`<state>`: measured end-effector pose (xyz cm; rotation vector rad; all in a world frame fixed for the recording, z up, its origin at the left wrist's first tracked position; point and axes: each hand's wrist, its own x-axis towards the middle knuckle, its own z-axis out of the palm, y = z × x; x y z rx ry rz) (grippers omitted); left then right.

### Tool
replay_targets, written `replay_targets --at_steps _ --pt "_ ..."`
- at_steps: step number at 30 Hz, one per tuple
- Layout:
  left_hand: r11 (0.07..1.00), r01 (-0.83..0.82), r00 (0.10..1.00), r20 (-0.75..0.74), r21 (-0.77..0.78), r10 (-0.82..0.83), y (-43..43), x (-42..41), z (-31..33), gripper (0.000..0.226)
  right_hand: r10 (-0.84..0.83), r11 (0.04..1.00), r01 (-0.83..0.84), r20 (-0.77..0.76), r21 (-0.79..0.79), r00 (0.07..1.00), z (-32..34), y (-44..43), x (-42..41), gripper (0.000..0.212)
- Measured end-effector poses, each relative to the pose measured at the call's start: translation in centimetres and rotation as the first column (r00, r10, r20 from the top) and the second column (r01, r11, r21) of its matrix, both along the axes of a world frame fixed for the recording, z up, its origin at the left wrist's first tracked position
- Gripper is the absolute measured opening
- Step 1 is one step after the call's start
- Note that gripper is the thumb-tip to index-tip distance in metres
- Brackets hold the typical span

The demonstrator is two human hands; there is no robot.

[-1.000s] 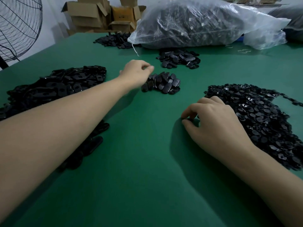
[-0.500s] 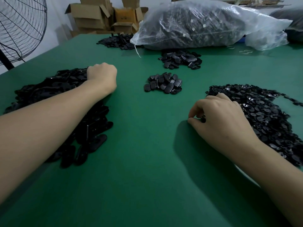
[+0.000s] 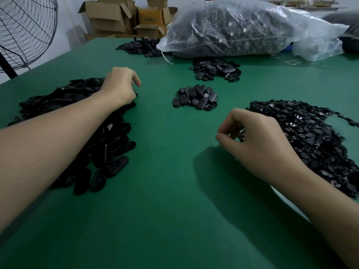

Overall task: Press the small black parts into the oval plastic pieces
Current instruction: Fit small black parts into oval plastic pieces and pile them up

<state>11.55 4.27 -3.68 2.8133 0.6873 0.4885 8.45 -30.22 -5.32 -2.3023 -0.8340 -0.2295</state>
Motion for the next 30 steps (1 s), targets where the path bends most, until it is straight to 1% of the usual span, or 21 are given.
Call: replay_targets --at_steps 4,8,10,12,13,14,15,16,17,18,20,21,22,24,25,28,30 --pt "0.996 0.006 1.000 0.018 -0.086 -0.004 0.4 0.1 0.3 0.041 0.025 0.999 -0.023 -0.066 0.027 0.998 0.1 0.1 -0.2 0.014" --pt "0.994 0.005 0.999 0.052 -0.111 0.001 1.0 -0.3 0.1 0.044 0.056 0.994 -0.044 -0.122 0.096 0.991 -0.1 0.2 -0.3 0.012" --pt "0.995 0.021 0.992 0.123 -0.093 -0.010 0.7 -0.8 0.4 0.042 0.063 0.987 -0.039 -0.153 0.155 0.986 -0.2 0.2 -0.3 0.010" --pt "0.991 0.087 0.972 0.227 -0.102 -0.062 -0.7 -1.6 1.0 0.039 0.092 0.975 -0.047 -0.204 0.217 0.975 -0.2 0.2 -0.3 0.007" --pt "0.980 0.140 0.958 0.271 -0.140 -0.098 -1.9 -2.2 1.2 0.038 0.113 0.967 -0.053 -0.235 0.247 0.966 -0.2 0.1 -0.3 0.005" --pt "0.956 0.204 0.944 0.302 -0.211 -0.134 -3.3 -3.0 1.4 0.036 0.133 0.959 -0.055 -0.269 0.279 0.954 -0.2 0.1 -0.2 0.004" --pt "0.912 0.272 0.931 0.322 -0.307 -0.170 -5.0 -3.8 1.4 0.033 0.152 0.949 -0.053 -0.304 0.311 0.941 -0.2 0.1 -0.2 0.004" --pt "0.848 0.338 0.919 0.336 -0.408 -0.205 -6.8 -4.8 1.2 0.030 0.171 0.938 -0.050 -0.333 0.342 0.927 -0.2 0.1 -0.2 0.005" --pt "0.766 0.397 0.906 0.351 -0.506 -0.238 -8.4 -5.8 0.8 0.026 0.189 0.926 -0.046 -0.357 0.374 0.915 -0.2 0.2 -0.2 0.007" --pt "0.663 0.443 0.892 0.369 -0.603 -0.260 -10.0 -6.8 0.3 0.022 0.208 0.913 -0.041 -0.378 0.406 0.902 -0.2 0.2 -0.2 0.010" --pt "0.441 0.473 0.880 0.390 -0.763 -0.269 -12.4 -8.6 -0.8 0.016 0.250 0.886 -0.029 -0.424 0.462 0.870 -0.2 0.3 -0.3 0.016" --pt "0.361 0.467 0.881 0.389 -0.807 -0.269 -13.1 -9.4 -1.3 0.016 0.270 0.874 -0.021 -0.451 0.485 0.851 -0.2 0.4 -0.3 0.018" --pt "0.309 0.460 0.881 0.386 -0.832 -0.273 -13.7 -10.2 -1.8 0.018 0.289 0.864 -0.011 -0.477 0.504 0.830 -0.2 0.4 -0.4 0.019" --pt "0.252 0.458 0.877 0.387 -0.853 -0.285 -14.1 -11.4 -2.5 0.024 0.320 0.849 0.004 -0.521 0.528 0.791 -0.2 0.6 -0.5 0.021" --pt "0.241 0.462 0.873 0.390 -0.854 -0.292 -14.2 -11.9 -2.6 0.029 0.332 0.843 0.012 -0.538 0.538 0.775 -0.2 0.6 -0.6 0.023" --pt "0.248 0.490 0.857 0.410 -0.836 -0.312 -14.2 -12.5 -2.8 0.042 0.352 0.829 0.041 -0.577 0.558 0.737 -0.1 0.8 -0.8 0.029" --pt "0.216 0.502 0.853 0.437 -0.838 -0.286 -14.3 -12.5 -2.9 0.047 0.351 0.830 0.055 -0.595 0.555 0.723 0.0 0.7 -0.8 0.031"
